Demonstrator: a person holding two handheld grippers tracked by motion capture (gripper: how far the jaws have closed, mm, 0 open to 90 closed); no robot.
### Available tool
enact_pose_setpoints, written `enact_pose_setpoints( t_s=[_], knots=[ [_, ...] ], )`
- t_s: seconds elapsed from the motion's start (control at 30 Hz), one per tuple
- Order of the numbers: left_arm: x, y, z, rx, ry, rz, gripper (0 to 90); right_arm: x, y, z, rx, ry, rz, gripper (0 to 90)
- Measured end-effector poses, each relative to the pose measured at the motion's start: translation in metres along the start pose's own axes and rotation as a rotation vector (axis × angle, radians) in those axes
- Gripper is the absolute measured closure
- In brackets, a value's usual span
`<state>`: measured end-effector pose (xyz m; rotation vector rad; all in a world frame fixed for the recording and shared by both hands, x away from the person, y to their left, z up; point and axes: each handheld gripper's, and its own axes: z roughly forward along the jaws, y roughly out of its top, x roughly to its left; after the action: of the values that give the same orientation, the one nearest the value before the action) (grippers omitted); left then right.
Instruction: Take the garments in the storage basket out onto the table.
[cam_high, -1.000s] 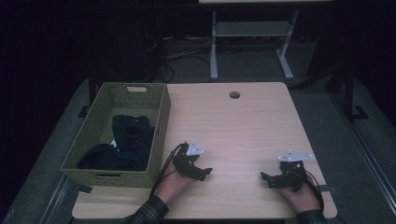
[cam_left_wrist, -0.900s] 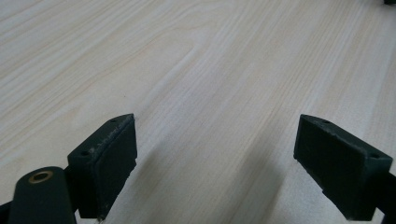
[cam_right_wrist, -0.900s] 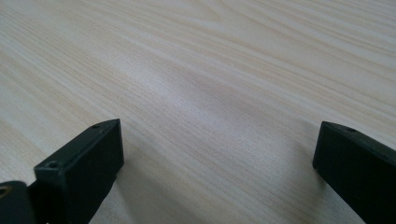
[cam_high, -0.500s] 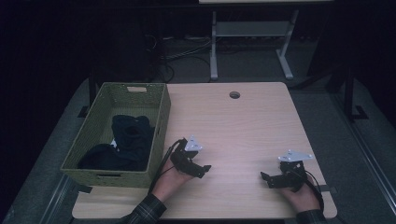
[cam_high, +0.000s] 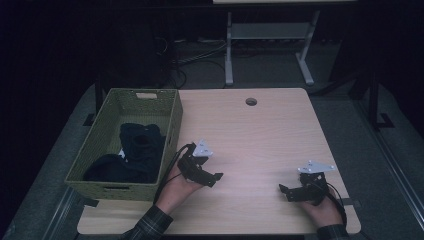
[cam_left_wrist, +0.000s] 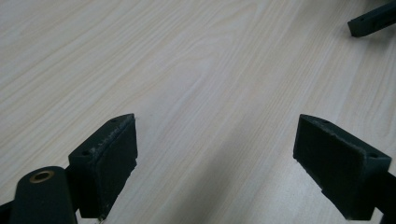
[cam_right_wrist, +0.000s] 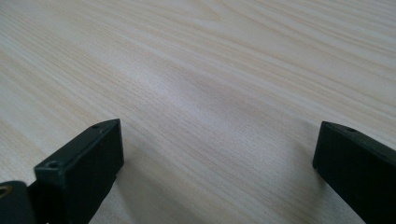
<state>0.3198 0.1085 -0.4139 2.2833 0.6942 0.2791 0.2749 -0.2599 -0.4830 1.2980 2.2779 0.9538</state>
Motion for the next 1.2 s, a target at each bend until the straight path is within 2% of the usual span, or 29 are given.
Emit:
enact_pose_setpoints(
  t_s=[0.13,0.77,0.9,1.2],
  knots=[
    [0.002,0.004,-0.005,-0.006,-0.001,-0.002,13.0,0.000,0.000,0.000,0.000,0.000,0.000,1.5],
    [0.010,0.026,-0.020,-0.013,-0.011,0.036,13.1,0.000,0.000,0.000,0.000,0.006,-0.005,1.5],
    [0.017,0.030,-0.024,-0.039,-0.039,0.043,13.5,0.000,0.000,0.000,0.000,0.007,-0.006,1.5],
    [0.028,0.034,-0.027,-0.031,-0.065,0.041,13.5,0.000,0.000,0.000,-0.001,0.005,-0.006,1.5]
  ],
)
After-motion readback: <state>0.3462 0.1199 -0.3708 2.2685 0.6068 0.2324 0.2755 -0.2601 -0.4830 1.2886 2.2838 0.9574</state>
